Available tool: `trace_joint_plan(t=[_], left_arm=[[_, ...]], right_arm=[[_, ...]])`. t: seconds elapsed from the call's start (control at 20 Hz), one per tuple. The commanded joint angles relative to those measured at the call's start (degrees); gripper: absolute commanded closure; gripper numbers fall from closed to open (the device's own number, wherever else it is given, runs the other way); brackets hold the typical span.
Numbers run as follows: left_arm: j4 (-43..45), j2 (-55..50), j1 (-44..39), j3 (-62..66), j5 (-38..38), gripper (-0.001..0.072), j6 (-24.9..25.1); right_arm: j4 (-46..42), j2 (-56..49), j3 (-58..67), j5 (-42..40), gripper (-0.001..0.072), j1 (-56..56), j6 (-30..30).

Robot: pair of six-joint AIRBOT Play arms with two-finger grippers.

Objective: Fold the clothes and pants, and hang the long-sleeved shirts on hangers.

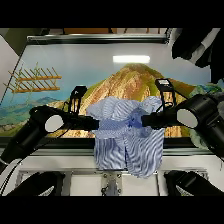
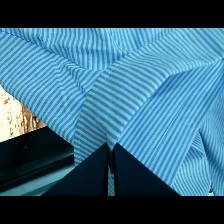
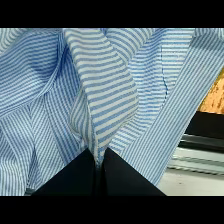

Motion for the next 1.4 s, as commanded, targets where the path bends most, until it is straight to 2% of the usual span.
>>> trace_joint_plan(t=[0.0, 0.05, 0.1, 0.2, 0.35, 0.5, 0.65, 0.8, 1.0, 1.2, 1.35], left_arm=[[-1.1, 3.5, 1.2, -0.3, 0.0, 0.0691, 0.0], [-1.2, 5.2, 1.6, -0.3, 0.1, 0.0213, 0.1], [-1.0, 6.5, 1.8, -0.3, 0.2, -0.0013, 0.7], [-0.9, 7.2, 7.8, 1.4, -0.1, -0.0013, 3.5], [-0.5, 3.7, 23.1, 9.6, -4.1, -0.0013, 12.1], [-0.4, -1.9, 36.9, 16.6, -4.3, -0.0013, 17.7], [-0.4, -10.0, 49.2, 23.7, -3.7, -0.0013, 20.5], [-0.4, -18.3, 57.5, 28.5, -1.1, -0.0013, 21.1], [0.0, -28.6, 61.6, 30.8, 5.4, -0.0013, 21.5], [13.1, -38.1, 57.6, 30.8, 9.7, -0.0013, 21.5], [19.1, -43.7, 54.2, 30.8, 12.9, -0.0013, 21.5]], right_arm=[[-0.5, 2.9, -0.2, 1.2, 0.0697, 0.1, 0.2], [-0.4, 3.6, -0.2, 1.1, 0.0697, 0.1, 0.2], [-0.2, 3.7, -0.2, 1.1, 0.0696, 0.1, 0.2], [0.6, 3.5, -0.2, 0.9, 0.0695, 0.1, 0.2], [0.6, 3.5, -0.2, 1.0, 0.0695, 0.1, 0.2], [0.6, 3.5, -0.2, 1.0, 0.0695, 0.1, 0.2], [0.6, 3.5, -0.2, 1.0, 0.0695, 0.1, 0.2], [0.6, 3.5, -0.2, 1.0, 0.0695, 0.1, 0.2], [0.6, 3.5, -0.2, 1.0, 0.0695, 0.1, 0.2], [0.6, 3.5, -0.2, 1.0, 0.0695, 0.1, 0.2], [0.6, 3.5, -0.2, 1.0, 0.0695, 0.1, 0.2]])
